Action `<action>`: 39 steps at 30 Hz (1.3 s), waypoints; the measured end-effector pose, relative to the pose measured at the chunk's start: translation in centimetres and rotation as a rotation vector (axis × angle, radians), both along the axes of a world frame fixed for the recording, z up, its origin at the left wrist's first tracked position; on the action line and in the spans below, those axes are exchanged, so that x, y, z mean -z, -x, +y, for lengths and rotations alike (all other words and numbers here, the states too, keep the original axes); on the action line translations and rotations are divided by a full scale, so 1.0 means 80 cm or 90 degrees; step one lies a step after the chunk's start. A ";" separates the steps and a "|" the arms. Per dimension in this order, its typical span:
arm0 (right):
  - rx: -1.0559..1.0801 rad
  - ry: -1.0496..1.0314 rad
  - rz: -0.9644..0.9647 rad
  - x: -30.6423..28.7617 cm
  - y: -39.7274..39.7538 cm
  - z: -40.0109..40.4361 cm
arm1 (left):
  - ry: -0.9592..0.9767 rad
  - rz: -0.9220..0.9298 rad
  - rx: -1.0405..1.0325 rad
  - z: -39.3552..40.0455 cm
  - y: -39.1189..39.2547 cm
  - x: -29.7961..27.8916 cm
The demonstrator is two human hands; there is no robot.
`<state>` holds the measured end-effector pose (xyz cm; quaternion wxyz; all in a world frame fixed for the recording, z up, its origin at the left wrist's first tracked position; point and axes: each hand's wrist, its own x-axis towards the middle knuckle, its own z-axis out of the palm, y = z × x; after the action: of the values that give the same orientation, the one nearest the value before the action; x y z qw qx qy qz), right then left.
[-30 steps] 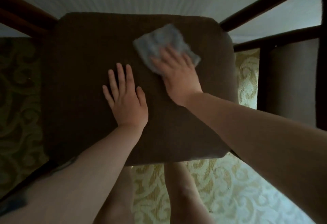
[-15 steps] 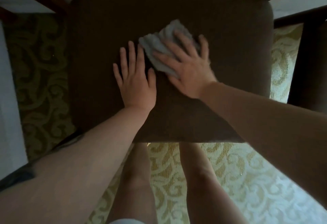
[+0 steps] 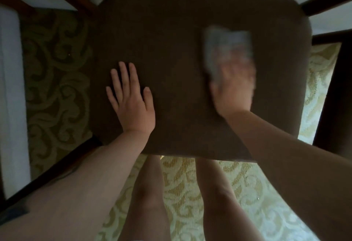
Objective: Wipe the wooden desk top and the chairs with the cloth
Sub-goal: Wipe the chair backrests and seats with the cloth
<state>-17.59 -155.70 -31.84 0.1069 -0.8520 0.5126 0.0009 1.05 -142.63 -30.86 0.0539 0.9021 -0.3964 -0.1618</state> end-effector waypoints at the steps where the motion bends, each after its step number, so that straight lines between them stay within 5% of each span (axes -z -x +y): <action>1: 0.232 -0.012 -0.010 -0.003 -0.007 0.000 | 0.000 -0.002 -0.018 0.005 -0.003 0.001; 2: 0.375 -0.020 -0.014 -0.008 -0.027 0.013 | 0.002 -0.005 -0.043 0.008 -0.006 0.002; 4: 0.303 -0.034 -0.032 -0.015 -0.075 0.061 | 0.012 0.004 -0.099 0.013 -0.012 0.002; 7: -0.340 -0.134 -0.018 -0.021 -0.122 0.123 | 0.080 0.044 -0.213 0.026 -0.026 0.001; 9: -0.618 -0.117 0.043 -0.016 -0.124 0.079 | 0.110 0.068 -0.294 0.039 -0.038 0.000; 11: -0.486 -0.010 -0.001 -0.005 -0.124 0.025 | 0.109 0.097 -0.320 0.053 -0.045 -0.001; 14: 0.122 -0.061 -0.034 -0.014 -0.142 0.003 | 0.112 0.118 -0.355 0.061 -0.048 0.002; 15: 0.174 -0.075 -0.035 -0.020 -0.164 0.022 | 0.112 0.116 -0.381 0.058 -0.049 0.004; 16: 0.084 -0.084 -0.024 -0.022 -0.183 0.048 | 0.118 0.117 -0.415 0.055 -0.049 0.006; 19: -0.569 -0.158 0.063 -0.032 -0.215 0.113 | 0.212 0.148 -0.561 0.052 -0.053 0.009; 21: -0.788 -0.142 0.127 -0.028 -0.216 0.081 | 0.250 0.160 -0.607 0.060 -0.050 0.009; 23: -0.713 -0.073 0.106 -0.012 -0.217 0.033 | 0.227 0.171 -0.587 0.066 -0.044 0.010; 26: -0.089 -0.066 -0.028 -0.010 -0.210 0.009 | 0.206 0.194 -0.596 0.067 -0.040 0.012; 27: 0.002 -0.053 -0.042 -0.015 -0.215 0.029 | 0.208 0.194 -0.609 0.065 -0.041 0.014; 28: -0.061 -0.033 -0.034 -0.016 -0.220 0.053 | 0.219 0.203 -0.633 0.064 -0.043 0.017; 31: -0.692 -0.106 0.054 -0.017 -0.221 0.120 | 0.356 0.248 -0.738 0.064 -0.050 0.019; 33: -0.900 -0.117 0.074 -0.013 -0.221 0.093 | 0.422 0.272 -0.822 0.060 -0.052 0.004; 35: -0.820 -0.047 0.031 0.000 -0.230 0.050 | 0.453 0.294 -0.919 0.054 -0.051 -0.007; 38: -0.247 -0.030 -0.034 -0.010 -0.236 0.038 | 0.491 0.319 -1.066 0.044 -0.062 -0.019; 39: -0.204 -0.033 -0.046 -0.016 -0.239 0.060 | 0.511 0.316 -1.092 0.042 -0.069 -0.022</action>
<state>1.50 -150.89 -30.60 0.1454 -0.9194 0.3655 0.0003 6.61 -139.26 -29.14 0.5382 0.7389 0.3913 -0.1058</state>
